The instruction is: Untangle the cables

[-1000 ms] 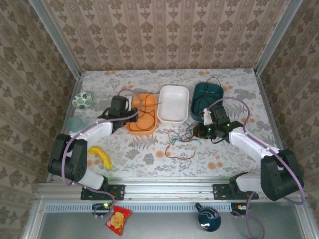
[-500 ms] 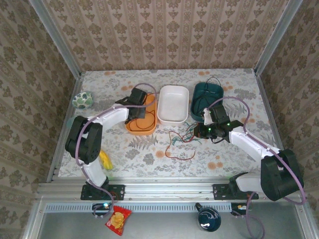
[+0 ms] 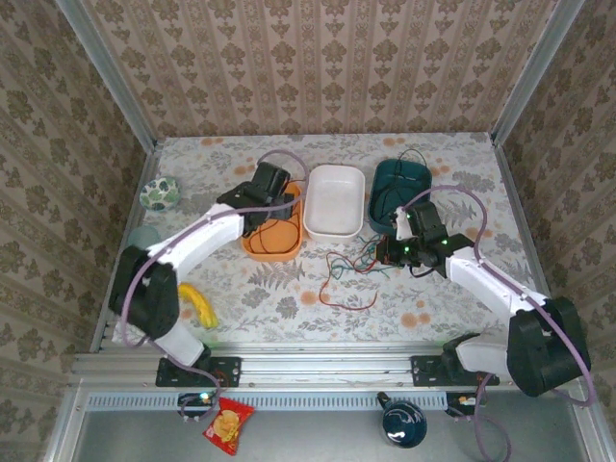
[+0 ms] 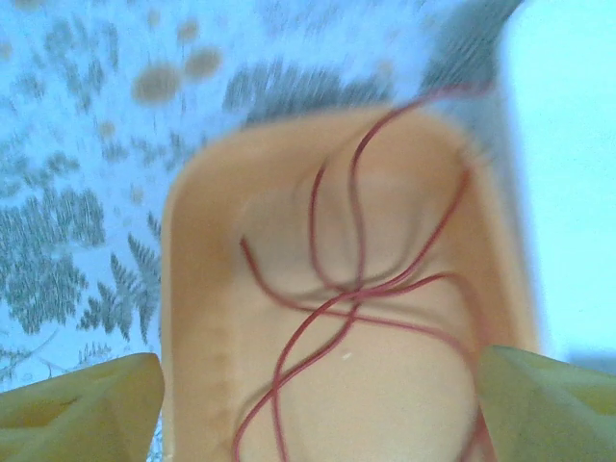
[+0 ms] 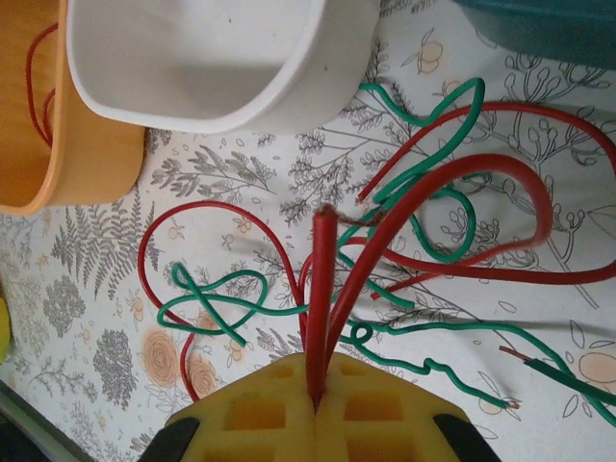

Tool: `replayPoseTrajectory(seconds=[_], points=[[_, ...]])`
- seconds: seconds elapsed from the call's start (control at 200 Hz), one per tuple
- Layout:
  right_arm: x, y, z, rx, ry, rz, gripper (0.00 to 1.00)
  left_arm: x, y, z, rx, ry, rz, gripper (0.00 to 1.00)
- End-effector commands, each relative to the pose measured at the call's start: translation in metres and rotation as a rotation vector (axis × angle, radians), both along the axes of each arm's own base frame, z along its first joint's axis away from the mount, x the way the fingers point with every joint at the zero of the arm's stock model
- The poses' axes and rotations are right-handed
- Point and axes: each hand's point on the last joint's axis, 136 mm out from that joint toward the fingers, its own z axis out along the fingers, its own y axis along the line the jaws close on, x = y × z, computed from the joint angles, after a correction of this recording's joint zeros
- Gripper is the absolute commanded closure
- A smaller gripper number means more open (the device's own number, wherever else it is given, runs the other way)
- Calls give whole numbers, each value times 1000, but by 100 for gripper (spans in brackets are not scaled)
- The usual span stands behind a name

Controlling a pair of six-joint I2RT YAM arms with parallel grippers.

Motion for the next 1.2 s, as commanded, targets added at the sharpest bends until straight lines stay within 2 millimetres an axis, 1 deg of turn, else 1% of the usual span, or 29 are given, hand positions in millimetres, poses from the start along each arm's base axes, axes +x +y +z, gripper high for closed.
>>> replayPoseTrajectory(seconds=[0.0,0.025,0.06,0.125,0.18,0.235,0.265,0.345,0.405,0.465,0.57,0.66,0.8,0.89,1.08,1.195], points=[[-3,-7,-1,-40,-15,-16,100,-20,-18,40,-42,-103,-150,13],[-3,-8,-1,-40,-17,-17,100,-29,-25,43,-74,-91,-200,13],[-2,-9,-1,-45,-19,-23,100,-44,-37,41,-124,-59,-282,13],[-2,-12,-4,-51,-15,-35,100,-72,-58,33,-215,28,-405,14],[-2,-14,-7,-57,-11,-47,100,-93,-74,21,-284,108,-472,17],[-2,-16,-10,-61,-7,-59,100,-106,-87,7,-330,171,-495,22],[-1,-17,-10,-61,-7,-67,100,-112,-93,-4,-344,210,-497,24],[0,-18,-11,-57,-8,-73,100,-123,-110,-27,-353,279,-514,24],[0,-17,-11,-53,-6,-70,100,-126,-121,-39,-341,298,-531,25],[1,-16,-10,-49,-6,-70,100,-126,-131,-48,-340,306,-548,28],[1,-15,-9,-47,-6,-68,100,-121,-141,-62,-344,329,-556,35],[-1,-16,-9,-50,-6,-68,100,-117,-148,-73,-327,344,-557,39],[-3,-17,-8,-51,-7,-66,100,-112,-153,-93,-283,383,-552,49],[-4,-18,-7,-55,-13,-66,100,-111,-154,-102,-258,395,-554,51],[-6,-19,-7,-59,-14,-65,100,-109,-157,-114,-241,410,-560,58],[-5,-19,-6,-55,-17,-67,100,-112,-156,-124,-217,437,-562,61]])
